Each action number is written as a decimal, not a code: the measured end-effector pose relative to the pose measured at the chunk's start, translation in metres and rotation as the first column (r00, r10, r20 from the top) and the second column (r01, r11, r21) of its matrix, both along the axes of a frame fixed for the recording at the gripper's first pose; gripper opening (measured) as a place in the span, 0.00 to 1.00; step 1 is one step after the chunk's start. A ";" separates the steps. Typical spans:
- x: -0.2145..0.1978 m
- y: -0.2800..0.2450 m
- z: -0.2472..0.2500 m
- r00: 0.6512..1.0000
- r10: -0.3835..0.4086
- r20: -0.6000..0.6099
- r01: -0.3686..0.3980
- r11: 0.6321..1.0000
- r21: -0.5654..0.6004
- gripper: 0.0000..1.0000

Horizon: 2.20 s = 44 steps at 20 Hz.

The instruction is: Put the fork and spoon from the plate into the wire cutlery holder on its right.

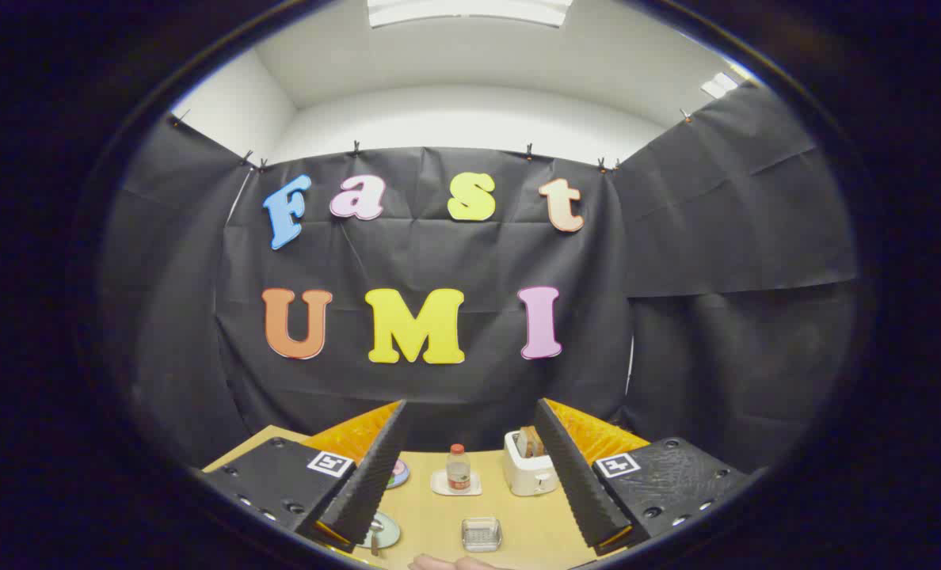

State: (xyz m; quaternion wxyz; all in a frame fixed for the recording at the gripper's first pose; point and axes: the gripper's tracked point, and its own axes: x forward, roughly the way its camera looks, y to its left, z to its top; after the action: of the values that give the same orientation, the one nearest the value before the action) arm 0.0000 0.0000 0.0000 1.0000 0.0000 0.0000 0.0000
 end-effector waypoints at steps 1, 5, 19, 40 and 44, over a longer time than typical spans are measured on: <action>-0.001 -0.001 0.000 1.000 -0.003 -0.007 0.003 1.000 -0.001 0.95; -0.003 -0.005 -0.001 0.999 -0.029 -0.024 0.029 1.000 0.003 0.95; 0.022 0.012 -0.062 0.986 0.019 -0.168 -0.025 0.999 -0.029 0.95; 0.065 0.167 -0.426 0.637 0.139 -0.758 -0.229 0.973 -0.014 0.94; 0.057 0.190 -0.453 0.593 0.146 -0.792 -0.280 0.959 -0.033 0.93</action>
State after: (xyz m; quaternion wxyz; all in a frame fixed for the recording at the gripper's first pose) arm 0.0571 0.1896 -0.4525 0.8892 -0.0771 0.4347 0.1199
